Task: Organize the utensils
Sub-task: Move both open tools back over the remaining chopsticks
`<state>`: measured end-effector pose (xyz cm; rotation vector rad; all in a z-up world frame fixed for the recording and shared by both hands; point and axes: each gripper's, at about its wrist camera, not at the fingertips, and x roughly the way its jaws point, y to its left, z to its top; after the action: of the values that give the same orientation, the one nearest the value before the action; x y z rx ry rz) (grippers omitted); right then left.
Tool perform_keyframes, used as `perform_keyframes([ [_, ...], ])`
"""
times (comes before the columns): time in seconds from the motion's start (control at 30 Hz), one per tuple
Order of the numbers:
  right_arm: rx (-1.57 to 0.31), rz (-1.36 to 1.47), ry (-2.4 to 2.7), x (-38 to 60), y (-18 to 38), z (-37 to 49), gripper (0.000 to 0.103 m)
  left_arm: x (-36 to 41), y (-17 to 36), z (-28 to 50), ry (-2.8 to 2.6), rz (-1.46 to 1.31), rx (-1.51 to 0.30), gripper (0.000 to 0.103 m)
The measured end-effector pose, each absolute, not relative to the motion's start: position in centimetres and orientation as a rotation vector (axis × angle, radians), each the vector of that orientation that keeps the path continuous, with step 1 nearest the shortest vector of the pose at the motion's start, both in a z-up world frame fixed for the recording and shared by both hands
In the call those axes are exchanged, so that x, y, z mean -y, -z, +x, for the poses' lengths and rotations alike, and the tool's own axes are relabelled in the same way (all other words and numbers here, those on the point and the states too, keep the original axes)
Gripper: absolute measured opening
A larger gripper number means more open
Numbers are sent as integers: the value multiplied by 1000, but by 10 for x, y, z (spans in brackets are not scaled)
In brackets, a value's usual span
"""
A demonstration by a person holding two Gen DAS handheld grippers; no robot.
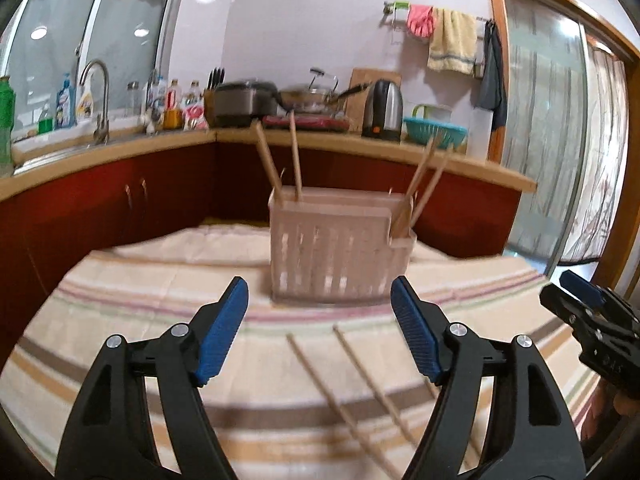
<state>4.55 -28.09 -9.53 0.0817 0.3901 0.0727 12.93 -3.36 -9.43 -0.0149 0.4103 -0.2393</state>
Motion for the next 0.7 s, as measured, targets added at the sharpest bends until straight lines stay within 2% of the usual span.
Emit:
perform_keyframes([
  [0.33,-530,42,-157,258,151,2,57,18,143,89,195,-15,-519,72],
  [0.7,-697,-15,-218,242,195,-5,38,29,166,76,213,-22,-594,72],
])
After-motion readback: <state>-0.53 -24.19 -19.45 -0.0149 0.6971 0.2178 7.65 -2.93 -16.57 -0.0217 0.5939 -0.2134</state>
